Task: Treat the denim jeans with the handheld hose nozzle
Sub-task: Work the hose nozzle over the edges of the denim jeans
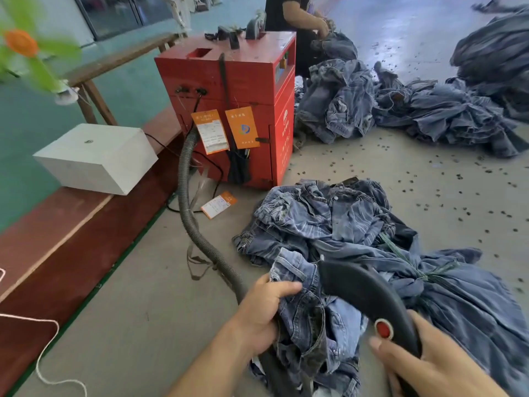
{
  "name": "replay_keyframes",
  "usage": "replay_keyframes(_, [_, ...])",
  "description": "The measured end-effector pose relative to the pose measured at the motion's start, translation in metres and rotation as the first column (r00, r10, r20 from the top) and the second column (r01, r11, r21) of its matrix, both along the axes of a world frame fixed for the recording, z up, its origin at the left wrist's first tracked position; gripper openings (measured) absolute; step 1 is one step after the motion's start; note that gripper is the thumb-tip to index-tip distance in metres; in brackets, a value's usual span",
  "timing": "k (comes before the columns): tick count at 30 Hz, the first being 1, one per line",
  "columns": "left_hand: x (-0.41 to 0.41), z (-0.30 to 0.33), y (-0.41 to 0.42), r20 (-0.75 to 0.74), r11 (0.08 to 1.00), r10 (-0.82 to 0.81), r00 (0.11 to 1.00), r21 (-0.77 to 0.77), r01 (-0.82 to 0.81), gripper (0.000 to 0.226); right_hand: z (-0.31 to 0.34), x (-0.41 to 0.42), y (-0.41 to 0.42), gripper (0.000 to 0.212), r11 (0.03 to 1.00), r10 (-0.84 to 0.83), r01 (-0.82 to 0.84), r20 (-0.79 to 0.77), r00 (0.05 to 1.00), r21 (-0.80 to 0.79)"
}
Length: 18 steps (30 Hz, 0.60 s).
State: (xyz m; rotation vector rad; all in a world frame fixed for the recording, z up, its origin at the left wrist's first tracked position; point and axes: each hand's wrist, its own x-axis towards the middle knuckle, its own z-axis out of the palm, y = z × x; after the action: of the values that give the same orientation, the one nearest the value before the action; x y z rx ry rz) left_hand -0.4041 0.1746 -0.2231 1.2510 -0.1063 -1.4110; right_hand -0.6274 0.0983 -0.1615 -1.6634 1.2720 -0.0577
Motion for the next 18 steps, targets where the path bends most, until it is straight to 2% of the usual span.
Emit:
replay_keyframes(3, [-0.002, 0.002, 0.002, 0.062, 1.000, -0.005, 0.998, 0.022, 0.004, 0.031, 0.000, 0.015, 0.007, 0.022, 0.996, 0.086, -0.086, 0.009, 0.996, 0.035])
replay_keyframes(8, [-0.006, -0.001, 0.010, 0.109, 0.996, -0.048, 0.993, 0.086, 0.038, 0.046, 0.009, 0.020, -0.022, 0.025, 0.995, -0.084, 0.084, 0.018, 0.996, -0.045])
replay_keyframes(11, [0.000, -0.003, 0.008, 0.150, 0.997, -0.051, 0.987, 0.067, 0.041, 0.051, 0.015, 0.015, -0.012, 0.024, 0.995, 0.013, -0.010, 0.024, 1.000, -0.104])
replay_keyframes(15, [-0.005, -0.004, 0.007, 0.260, 0.994, -0.098, 0.961, -0.015, 0.105, 0.051, 0.011, 0.037, 0.003, 0.025, 0.982, 0.183, -0.183, -0.015, 0.983, -0.049])
replay_keyframes(18, [-0.008, -0.007, 0.009, 0.281, 0.983, -0.166, 0.945, -0.033, 0.183, 0.051, 0.013, 0.045, -0.016, 0.025, 0.995, 0.080, -0.078, 0.022, 0.997, -0.054])
